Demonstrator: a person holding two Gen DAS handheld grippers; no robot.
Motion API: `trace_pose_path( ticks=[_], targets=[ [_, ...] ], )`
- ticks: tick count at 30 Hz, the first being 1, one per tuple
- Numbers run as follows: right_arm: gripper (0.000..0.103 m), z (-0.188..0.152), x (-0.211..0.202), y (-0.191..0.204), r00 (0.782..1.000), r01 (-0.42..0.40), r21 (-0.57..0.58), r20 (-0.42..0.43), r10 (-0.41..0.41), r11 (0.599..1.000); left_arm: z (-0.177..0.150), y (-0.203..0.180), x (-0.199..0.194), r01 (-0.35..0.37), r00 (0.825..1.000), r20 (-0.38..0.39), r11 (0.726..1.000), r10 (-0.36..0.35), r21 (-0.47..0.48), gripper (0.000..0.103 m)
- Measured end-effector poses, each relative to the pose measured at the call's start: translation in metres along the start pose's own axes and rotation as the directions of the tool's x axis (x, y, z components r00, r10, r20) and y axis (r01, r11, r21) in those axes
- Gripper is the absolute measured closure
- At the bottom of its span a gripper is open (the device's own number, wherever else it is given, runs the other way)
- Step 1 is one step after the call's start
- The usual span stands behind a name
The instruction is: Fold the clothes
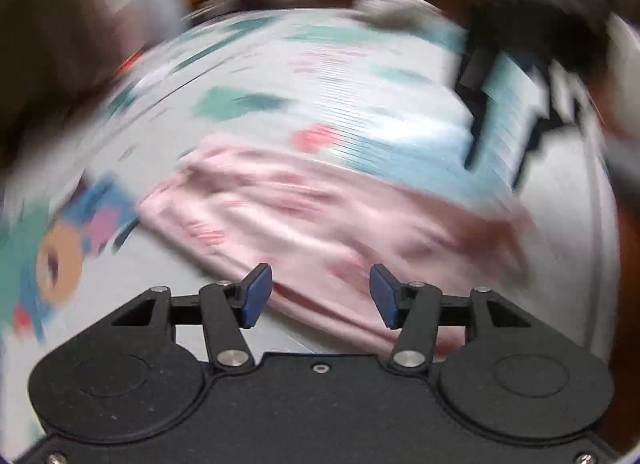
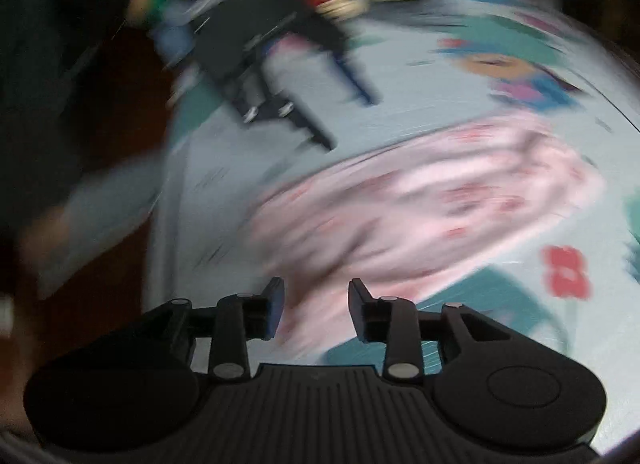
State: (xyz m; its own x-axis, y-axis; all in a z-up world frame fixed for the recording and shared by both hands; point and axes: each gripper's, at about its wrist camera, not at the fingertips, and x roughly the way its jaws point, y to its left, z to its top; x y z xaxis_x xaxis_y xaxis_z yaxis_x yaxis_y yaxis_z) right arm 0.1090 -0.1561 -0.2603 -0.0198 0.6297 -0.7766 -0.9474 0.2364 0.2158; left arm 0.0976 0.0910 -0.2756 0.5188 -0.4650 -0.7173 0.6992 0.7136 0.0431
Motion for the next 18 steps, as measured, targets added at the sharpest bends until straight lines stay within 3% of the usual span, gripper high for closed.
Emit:
trace_pose_path(
  ticks=[3, 8, 10, 12, 15, 18],
  targets=[
    [0.061, 0.018, -0.007, -0.059, 0.994, 0.085, 0.157, 0.049, -0.094, 0.984, 0.017, 0.063, 0.023, 0.002, 1.0, 0.016, 0.964, 0.002, -0.264, 0.05],
    [0.056, 0.039, 0.013, -0.15, 0.966, 0.2, 0.412, 0.067, -0.249, 0.889, 0.035, 0.143, 0.072, 0.001, 1.0, -0.009, 0.839, -0.007, -0.545, 0.05],
    [0.056, 0.048, 0.022, -0.187, 0.949, 0.237, 0.508, 0.062, -0.31, 0.828, 0.039, 0.16, 0.088, -0.002, 1.0, -0.024, 0.814, -0.014, -0.581, 0.05],
    [0.056, 0.051, 0.032, -0.212, 0.942, 0.241, 0.567, 0.06, -0.331, 0.787, 0.041, 0.168, 0.1, -0.009, 0.999, -0.044, 0.814, -0.02, -0.58, 0.05],
    [0.055, 0.049, 0.047, -0.225, 0.941, 0.226, 0.594, 0.074, -0.332, 0.772, 0.042, 0.178, 0.11, 0.018, 0.998, -0.04, 0.798, -0.053, -0.602, 0.05],
    [0.053, 0.051, 0.06, -0.23, 0.944, 0.209, 0.605, 0.08, -0.319, 0.769, 0.04, 0.189, 0.118, 0.059, 0.996, -0.01, 0.752, -0.087, -0.656, 0.051]
  ],
)
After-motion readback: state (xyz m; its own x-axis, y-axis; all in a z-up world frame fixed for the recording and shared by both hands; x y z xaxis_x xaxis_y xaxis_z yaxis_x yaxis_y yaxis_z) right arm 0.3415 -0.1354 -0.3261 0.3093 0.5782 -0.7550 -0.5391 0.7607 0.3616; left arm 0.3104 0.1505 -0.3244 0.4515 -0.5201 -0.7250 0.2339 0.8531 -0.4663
